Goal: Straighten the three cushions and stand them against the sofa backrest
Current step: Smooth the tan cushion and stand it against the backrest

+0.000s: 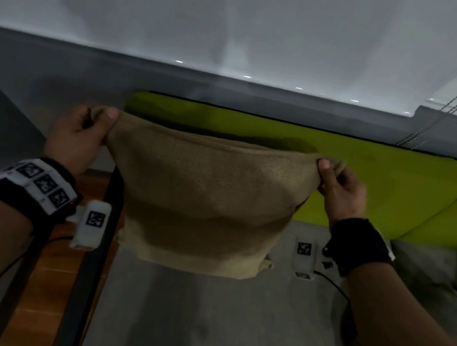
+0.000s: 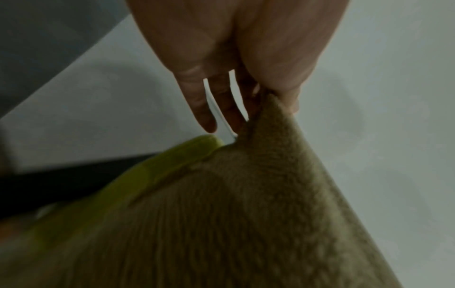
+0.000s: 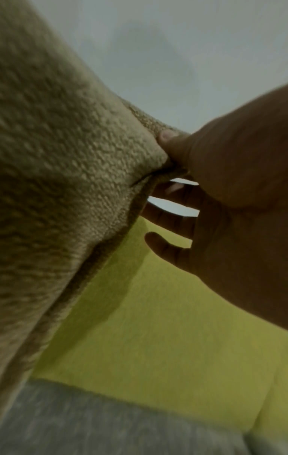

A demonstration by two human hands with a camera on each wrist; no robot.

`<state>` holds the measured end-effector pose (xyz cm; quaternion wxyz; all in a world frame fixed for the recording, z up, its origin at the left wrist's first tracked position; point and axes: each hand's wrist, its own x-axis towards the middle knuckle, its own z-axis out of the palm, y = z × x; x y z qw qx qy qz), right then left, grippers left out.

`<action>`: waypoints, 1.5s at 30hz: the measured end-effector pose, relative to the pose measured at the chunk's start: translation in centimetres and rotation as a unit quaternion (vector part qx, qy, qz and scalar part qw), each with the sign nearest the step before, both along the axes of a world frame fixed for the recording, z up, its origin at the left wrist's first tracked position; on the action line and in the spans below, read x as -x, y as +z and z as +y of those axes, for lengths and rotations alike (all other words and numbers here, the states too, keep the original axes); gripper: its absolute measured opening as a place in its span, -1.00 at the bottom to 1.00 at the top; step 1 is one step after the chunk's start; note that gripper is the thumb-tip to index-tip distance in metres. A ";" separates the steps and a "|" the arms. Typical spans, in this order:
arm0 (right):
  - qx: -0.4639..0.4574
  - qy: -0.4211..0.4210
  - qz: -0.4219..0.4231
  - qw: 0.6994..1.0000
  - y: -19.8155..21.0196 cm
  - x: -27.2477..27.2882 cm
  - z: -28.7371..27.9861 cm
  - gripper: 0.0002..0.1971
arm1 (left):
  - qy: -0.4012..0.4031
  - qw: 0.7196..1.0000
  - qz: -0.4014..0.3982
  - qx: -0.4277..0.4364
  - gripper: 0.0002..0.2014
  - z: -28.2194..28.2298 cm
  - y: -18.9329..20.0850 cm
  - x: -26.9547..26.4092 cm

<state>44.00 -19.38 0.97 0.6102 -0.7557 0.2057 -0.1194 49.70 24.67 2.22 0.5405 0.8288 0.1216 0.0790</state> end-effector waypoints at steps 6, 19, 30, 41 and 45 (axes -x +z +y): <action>-0.103 0.151 0.160 0.970 -5.0 6.3 0.7 0.13 | -0.134 0.977 0.144 -0.081 -0.29 -1.8 -6.3 6.2; -0.005 0.148 0.150 0.977 -10.7 9.0 7.8 0.40 | -0.186 0.974 0.126 -0.004 0.39 -2.1 -10.5 9.3; 0.012 0.161 0.167 0.973 -9.9 7.2 7.5 0.37 | -0.136 0.988 0.075 -0.011 0.13 -3.5 -8.4 8.9; 0.068 0.177 0.211 0.959 -9.5 7.5 8.5 0.42 | -0.101 0.983 0.103 -0.117 -0.06 -2.5 -9.0 11.0; 0.115 0.126 0.168 0.971 -7.8 9.1 9.2 0.50 | -0.100 0.986 0.122 -0.047 -0.09 -3.8 -7.3 11.5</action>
